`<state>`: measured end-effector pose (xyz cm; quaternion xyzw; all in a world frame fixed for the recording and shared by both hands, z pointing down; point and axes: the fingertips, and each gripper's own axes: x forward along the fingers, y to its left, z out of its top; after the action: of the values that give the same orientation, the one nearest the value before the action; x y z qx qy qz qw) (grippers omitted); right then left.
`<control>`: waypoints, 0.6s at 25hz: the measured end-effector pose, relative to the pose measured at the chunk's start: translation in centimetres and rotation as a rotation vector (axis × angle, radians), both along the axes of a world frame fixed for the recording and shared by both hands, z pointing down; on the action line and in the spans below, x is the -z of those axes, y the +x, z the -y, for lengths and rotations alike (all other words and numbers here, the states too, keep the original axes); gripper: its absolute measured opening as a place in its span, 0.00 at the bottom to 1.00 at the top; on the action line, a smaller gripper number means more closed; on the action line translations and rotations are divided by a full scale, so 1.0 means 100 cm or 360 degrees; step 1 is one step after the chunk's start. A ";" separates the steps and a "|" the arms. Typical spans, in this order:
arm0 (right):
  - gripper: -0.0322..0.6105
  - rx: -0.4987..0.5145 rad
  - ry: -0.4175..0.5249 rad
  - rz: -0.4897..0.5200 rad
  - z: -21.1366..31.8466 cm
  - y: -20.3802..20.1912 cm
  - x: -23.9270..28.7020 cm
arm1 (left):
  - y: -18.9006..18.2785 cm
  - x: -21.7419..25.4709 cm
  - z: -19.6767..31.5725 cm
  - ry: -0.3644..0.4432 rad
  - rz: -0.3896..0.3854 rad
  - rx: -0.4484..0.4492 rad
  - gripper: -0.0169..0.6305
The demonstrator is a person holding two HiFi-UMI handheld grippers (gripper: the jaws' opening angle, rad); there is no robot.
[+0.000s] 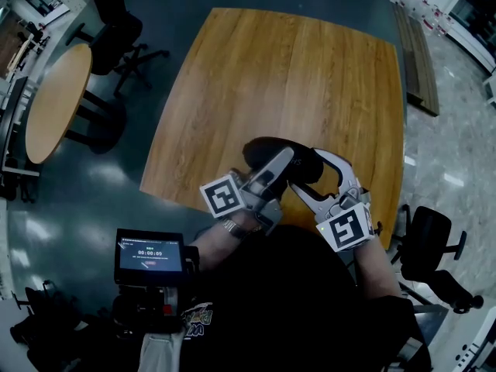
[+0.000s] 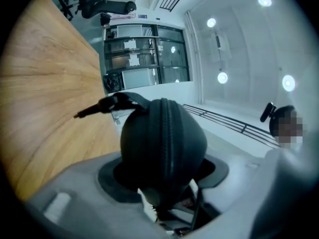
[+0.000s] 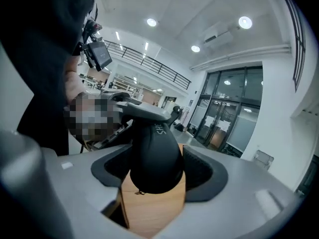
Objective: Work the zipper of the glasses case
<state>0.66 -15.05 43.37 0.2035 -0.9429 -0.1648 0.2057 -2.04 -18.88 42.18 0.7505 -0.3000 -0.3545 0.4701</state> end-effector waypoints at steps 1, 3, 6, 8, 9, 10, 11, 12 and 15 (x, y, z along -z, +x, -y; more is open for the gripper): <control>0.53 0.0014 -0.0005 -0.0004 -0.002 0.000 -0.003 | -0.002 -0.004 -0.002 -0.0001 0.0013 -0.0020 0.43; 0.53 0.0027 -0.0004 -0.0030 -0.005 0.004 -0.011 | -0.016 -0.016 -0.006 -0.0017 0.0035 0.0010 0.45; 0.53 -0.0040 -0.0067 -0.0082 0.001 0.027 -0.038 | -0.071 -0.043 -0.009 -0.0120 0.0028 0.0262 0.42; 0.53 -0.0126 -0.0203 -0.0064 0.013 0.046 -0.072 | -0.106 -0.063 -0.018 -0.0181 0.0121 0.0399 0.31; 0.53 -0.0167 -0.0290 -0.0052 0.020 0.053 -0.091 | -0.114 -0.070 -0.025 -0.0194 0.0187 0.0404 0.21; 0.52 -0.0203 -0.0370 -0.0049 0.028 0.058 -0.111 | -0.115 -0.075 -0.033 -0.0189 0.0258 0.0367 0.13; 0.52 -0.0234 -0.0432 -0.0055 0.036 0.061 -0.130 | -0.110 -0.078 -0.041 -0.0165 0.0340 0.0299 0.09; 0.52 -0.0261 -0.0478 -0.0066 0.044 0.061 -0.149 | -0.101 -0.078 -0.048 -0.0129 0.0433 0.0212 0.07; 0.52 -0.0318 -0.0559 -0.0137 0.066 0.055 -0.194 | -0.063 -0.083 -0.070 -0.0039 0.0699 -0.0064 0.02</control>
<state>6.16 -21.62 62.76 0.2498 -0.9226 0.0148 0.2935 -8.35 -11.86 50.44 0.8099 -0.3845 -0.1694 0.4094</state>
